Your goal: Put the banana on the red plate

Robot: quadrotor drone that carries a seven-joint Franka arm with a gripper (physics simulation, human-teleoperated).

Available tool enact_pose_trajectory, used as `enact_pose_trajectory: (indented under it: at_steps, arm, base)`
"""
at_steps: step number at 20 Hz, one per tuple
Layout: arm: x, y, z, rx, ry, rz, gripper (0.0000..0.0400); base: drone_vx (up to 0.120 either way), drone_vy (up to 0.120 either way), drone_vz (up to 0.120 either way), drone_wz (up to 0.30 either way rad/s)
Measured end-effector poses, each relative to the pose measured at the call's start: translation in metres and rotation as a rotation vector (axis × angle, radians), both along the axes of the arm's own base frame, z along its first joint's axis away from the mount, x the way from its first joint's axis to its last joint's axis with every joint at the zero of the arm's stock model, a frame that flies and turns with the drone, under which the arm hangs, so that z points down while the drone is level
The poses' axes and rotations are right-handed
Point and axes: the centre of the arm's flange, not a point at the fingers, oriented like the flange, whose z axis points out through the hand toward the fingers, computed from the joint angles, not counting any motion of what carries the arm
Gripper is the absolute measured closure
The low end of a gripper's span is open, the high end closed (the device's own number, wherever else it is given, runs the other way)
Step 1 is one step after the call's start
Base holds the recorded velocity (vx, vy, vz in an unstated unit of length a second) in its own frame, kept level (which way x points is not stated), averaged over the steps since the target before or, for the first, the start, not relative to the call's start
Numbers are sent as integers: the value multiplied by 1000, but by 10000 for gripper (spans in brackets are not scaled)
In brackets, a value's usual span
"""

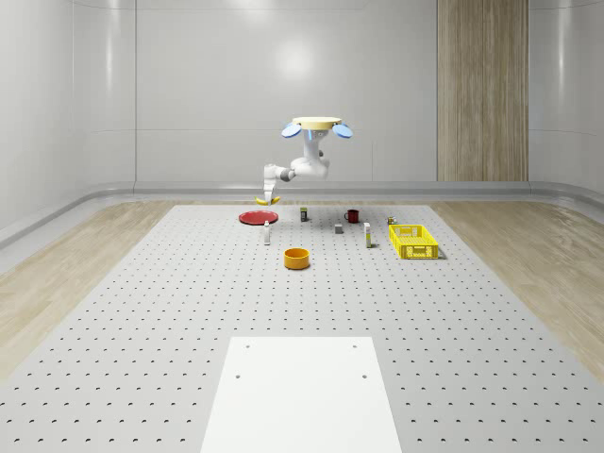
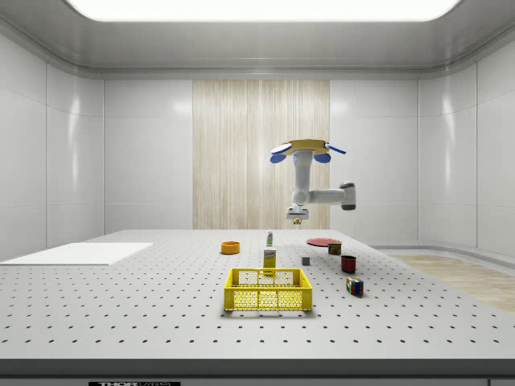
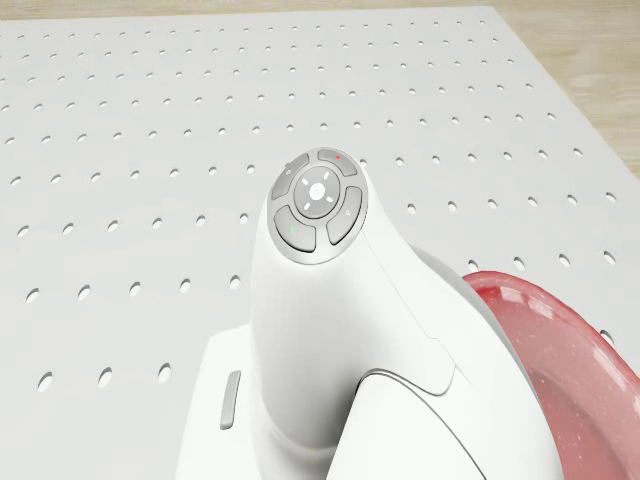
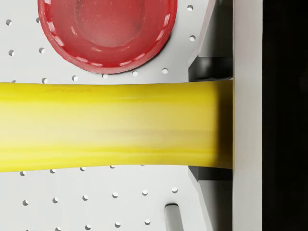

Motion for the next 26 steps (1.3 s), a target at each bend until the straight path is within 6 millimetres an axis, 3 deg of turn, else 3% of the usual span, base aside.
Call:
enact_pose_trajectory:
  at_steps: [12, 17, 22, 26]
  arm:
    - [0, 0, 0, 2, 0, -360, 208]
    - [0, -2, 0, 3, 0, -460, 208]
    - [0, -3, 0, 4, 0, -500, 208]
    - [0, -3, 0, 4, 0, -514, 208]
  base:
    - [7, 0, 0, -300]
    - [120, -16, 0, 0]
    - [104, -120, 0, 0]
    - [0, -120, 0, 0]
